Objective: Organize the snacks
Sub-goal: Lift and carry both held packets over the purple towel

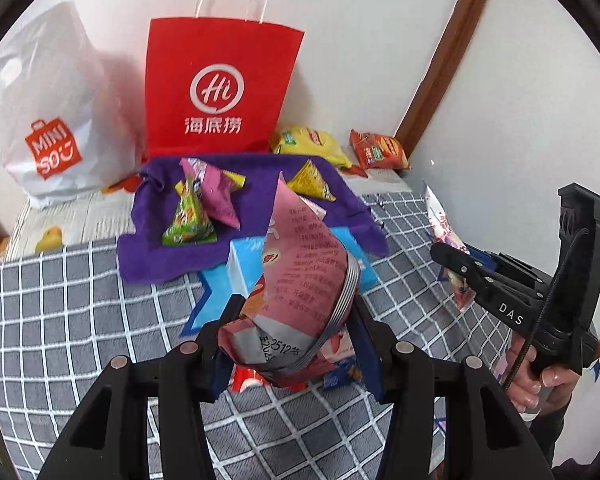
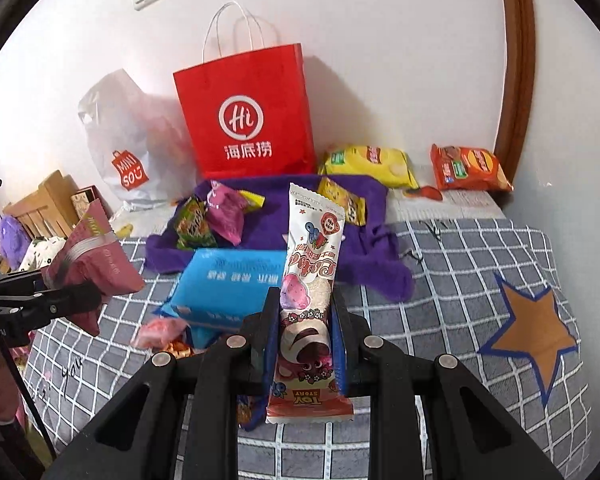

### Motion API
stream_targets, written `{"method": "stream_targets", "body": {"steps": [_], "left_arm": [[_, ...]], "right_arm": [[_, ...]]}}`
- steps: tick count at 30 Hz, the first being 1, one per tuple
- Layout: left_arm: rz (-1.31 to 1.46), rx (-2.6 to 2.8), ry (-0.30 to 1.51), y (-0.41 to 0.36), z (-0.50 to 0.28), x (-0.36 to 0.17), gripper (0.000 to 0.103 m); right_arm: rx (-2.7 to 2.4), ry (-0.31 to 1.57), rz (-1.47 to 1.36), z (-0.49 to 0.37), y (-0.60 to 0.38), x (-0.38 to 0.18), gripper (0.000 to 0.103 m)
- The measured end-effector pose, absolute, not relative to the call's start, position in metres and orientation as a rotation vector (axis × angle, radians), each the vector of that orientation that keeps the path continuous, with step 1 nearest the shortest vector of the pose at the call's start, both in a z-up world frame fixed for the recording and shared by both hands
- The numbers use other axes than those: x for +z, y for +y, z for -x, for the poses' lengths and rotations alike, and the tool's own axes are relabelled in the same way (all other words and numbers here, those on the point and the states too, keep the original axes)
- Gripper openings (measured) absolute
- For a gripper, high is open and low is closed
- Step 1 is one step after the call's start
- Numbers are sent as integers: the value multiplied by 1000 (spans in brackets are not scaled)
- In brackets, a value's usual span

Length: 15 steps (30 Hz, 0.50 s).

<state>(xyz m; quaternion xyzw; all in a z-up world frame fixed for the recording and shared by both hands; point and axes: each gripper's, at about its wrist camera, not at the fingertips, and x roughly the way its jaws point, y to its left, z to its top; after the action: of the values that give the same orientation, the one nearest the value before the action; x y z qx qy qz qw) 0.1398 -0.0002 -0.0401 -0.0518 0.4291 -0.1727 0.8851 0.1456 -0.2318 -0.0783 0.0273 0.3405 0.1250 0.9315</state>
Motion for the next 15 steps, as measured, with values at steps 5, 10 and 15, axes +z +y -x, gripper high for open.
{"method": "stream_targets", "body": {"steps": [5,10,15], "left_arm": [[105,-347,888,-2,-154,-32,49],[115,-343,880,-1,-168,-26,49],[118,-336,882,0,-181,-25,49]], "right_arm": [[262,688,-58,-161,-232,-68,23],[276,682,-44,-174,-229,-62,23],[289,678,-36,-187,-223,-59,23]]}}
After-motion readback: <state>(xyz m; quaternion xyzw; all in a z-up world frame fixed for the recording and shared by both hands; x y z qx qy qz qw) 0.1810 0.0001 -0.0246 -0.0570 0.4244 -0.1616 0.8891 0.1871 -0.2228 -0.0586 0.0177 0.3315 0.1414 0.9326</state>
